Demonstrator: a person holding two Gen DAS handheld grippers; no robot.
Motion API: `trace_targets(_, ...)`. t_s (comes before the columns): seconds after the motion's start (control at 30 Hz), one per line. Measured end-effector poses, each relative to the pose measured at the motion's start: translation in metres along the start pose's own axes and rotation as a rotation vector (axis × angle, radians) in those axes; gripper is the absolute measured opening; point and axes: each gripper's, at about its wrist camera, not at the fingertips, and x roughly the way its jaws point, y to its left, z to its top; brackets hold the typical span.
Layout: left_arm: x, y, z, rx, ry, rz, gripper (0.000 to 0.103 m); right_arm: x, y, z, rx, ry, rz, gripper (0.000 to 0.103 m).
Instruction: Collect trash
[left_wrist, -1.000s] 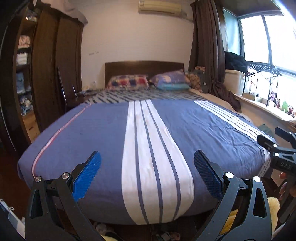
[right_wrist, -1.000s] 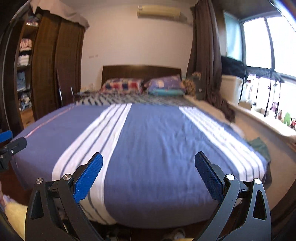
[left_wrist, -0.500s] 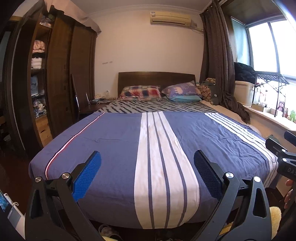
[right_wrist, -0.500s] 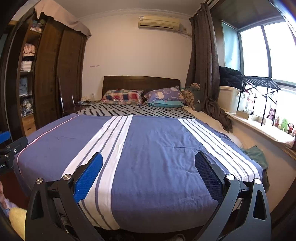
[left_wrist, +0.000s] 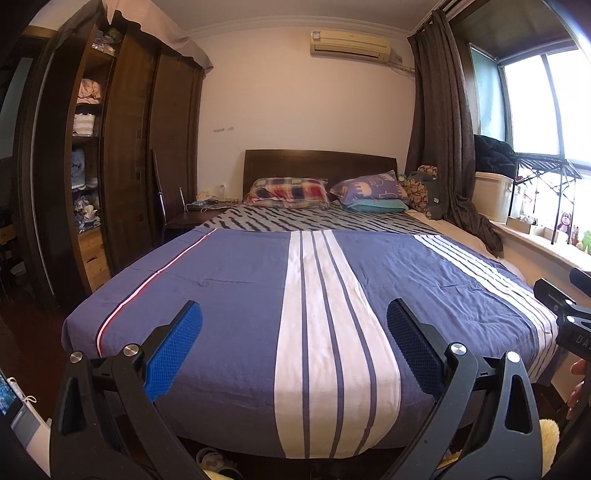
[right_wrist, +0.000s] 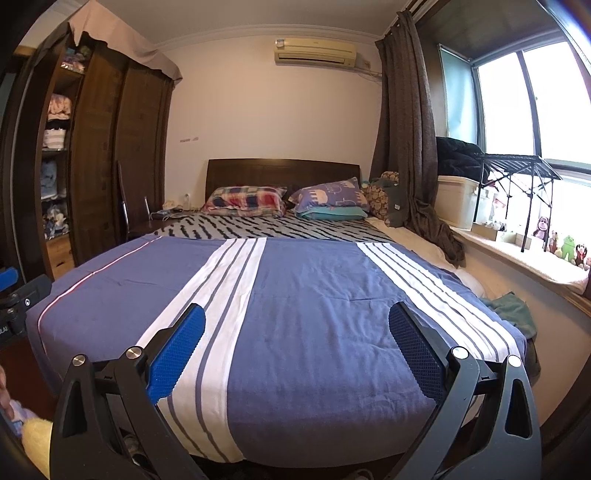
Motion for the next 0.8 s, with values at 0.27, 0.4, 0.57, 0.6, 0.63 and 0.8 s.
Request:
trace_targets(0.27,-0.0045,0.0011,0.0009,-0.006,-0.012,0.000,0.095,-0.0025,0.0043,0.0007,-0.002,-0.002,0.013,0.100)
trace_targets(0.4,-0.0047,0.0015,0.0018,-0.004,-0.013,-0.001,0.095,-0.0037,0.0060,0.0017,-0.002,-0.004,0.020,0.100)
trace_targets(0.57,-0.0045,0.0024,0.0034,-0.010,-0.011,-0.006,0.095,-0.0028,0.0082,0.0024,-0.003,0.000,0.025,0.100)
trace_targets(0.6,-0.0046,0.0024,0.0034,-0.010,-0.013,-0.004,0.095,-0.0027,0.0085,0.0025,-0.003,0.000,0.026,0.100)
trace_targets(0.63,-0.0046,0.0023,0.0037,-0.008,-0.014,-0.004,0.095,-0.0025,0.0089,0.0028,-0.002,0.000,0.027,0.100)
trace_targets(0.8,-0.0044,0.0025,0.0037,-0.008,-0.013,-0.004,0.095,0.0000,0.0092,0.0022,0.002,0.007,0.036,0.100)
